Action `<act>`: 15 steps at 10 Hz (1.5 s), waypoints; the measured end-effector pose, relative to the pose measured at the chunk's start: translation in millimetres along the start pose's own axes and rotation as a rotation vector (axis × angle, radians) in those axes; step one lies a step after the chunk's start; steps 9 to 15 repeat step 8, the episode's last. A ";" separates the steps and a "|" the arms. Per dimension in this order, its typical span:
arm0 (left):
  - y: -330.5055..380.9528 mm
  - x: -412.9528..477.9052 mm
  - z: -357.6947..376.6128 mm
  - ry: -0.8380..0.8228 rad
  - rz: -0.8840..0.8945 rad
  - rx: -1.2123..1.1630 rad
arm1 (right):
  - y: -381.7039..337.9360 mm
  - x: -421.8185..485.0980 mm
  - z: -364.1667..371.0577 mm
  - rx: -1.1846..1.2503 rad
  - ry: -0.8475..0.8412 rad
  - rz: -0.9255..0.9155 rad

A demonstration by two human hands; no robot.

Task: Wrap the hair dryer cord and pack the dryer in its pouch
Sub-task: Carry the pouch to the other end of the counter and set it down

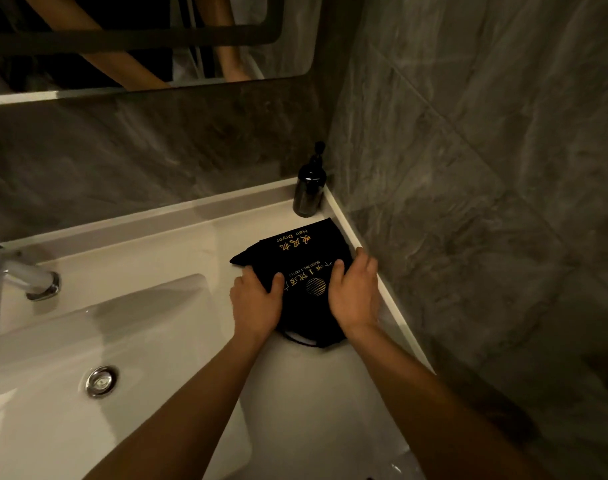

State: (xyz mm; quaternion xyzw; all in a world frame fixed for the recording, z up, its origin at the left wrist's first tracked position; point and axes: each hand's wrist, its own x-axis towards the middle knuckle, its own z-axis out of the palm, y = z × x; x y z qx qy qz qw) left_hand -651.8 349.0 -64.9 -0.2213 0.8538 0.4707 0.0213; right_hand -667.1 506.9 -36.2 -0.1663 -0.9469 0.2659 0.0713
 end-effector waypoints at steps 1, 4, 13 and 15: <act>-3.4 -11.8 -11.5 0.133 -0.013 0.195 | 6.3 -30.1 -11.5 -0.222 0.003 -0.060; -25.2 -4.3 8.4 -0.126 0.636 0.655 | 45.3 -52.7 -11.4 -0.318 -0.311 -0.248; -25.7 -30.4 -12.0 -0.152 0.638 0.698 | 50.1 -88.8 -40.9 -0.286 -0.299 -0.157; -25.7 -30.4 -12.0 -0.152 0.638 0.698 | 50.1 -88.8 -40.9 -0.286 -0.299 -0.157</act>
